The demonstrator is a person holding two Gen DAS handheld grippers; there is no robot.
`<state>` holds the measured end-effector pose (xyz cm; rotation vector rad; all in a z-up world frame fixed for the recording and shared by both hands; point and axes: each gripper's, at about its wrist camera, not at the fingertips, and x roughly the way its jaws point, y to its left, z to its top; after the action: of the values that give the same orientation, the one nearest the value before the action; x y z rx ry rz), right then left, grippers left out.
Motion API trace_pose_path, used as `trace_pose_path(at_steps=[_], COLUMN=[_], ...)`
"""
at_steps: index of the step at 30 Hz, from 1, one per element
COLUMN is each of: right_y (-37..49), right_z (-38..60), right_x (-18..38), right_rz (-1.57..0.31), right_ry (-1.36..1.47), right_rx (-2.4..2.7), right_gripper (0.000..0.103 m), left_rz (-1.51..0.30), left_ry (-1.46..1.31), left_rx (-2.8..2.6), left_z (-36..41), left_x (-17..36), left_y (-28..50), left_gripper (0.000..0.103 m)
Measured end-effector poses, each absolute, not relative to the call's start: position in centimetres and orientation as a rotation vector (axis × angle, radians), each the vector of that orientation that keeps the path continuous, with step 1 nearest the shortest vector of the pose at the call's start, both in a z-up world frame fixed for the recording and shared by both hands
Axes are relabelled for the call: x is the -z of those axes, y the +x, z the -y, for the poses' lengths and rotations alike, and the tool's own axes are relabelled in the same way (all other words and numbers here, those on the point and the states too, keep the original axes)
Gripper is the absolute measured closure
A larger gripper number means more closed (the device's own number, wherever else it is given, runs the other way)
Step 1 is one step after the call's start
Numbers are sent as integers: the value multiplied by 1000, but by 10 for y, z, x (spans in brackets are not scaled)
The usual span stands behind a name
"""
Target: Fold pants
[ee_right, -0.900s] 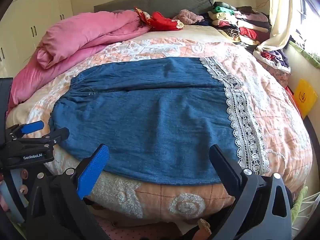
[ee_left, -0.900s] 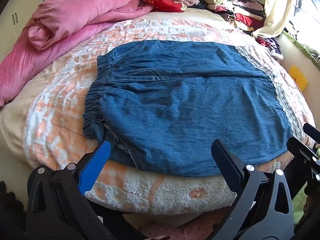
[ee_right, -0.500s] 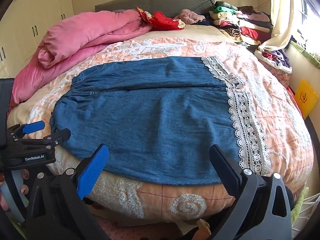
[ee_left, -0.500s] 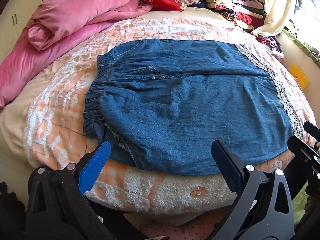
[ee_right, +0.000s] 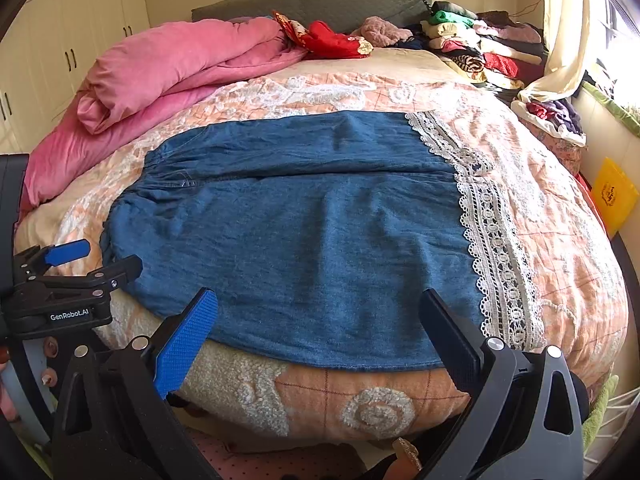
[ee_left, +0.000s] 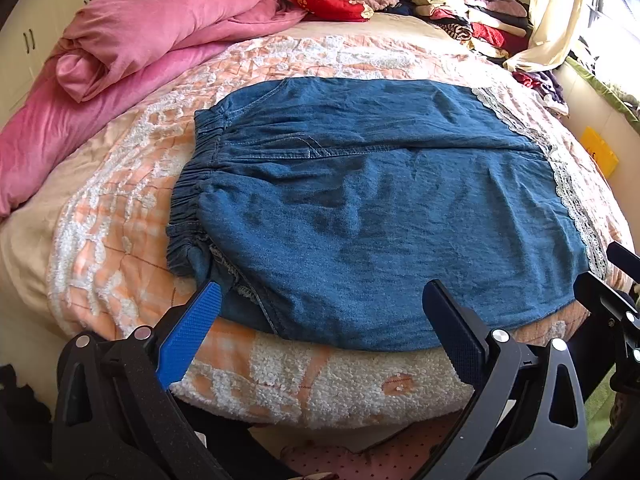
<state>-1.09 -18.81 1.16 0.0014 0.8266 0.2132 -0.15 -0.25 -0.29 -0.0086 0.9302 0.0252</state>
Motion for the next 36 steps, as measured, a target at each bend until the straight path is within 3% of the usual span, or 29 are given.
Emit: trace_pose_path(at_steps=[36], right_y=[-10], right_z=[188], right_x=[-12], right_rz=[-825], right_ry=[-10], right_rx=[-207], right_gripper=[4], left_rz=[-935], left_ry=[-5], left_rx=[-25], left_z=[-1], left_x=[3], left_y=[2], left_gripper=[8])
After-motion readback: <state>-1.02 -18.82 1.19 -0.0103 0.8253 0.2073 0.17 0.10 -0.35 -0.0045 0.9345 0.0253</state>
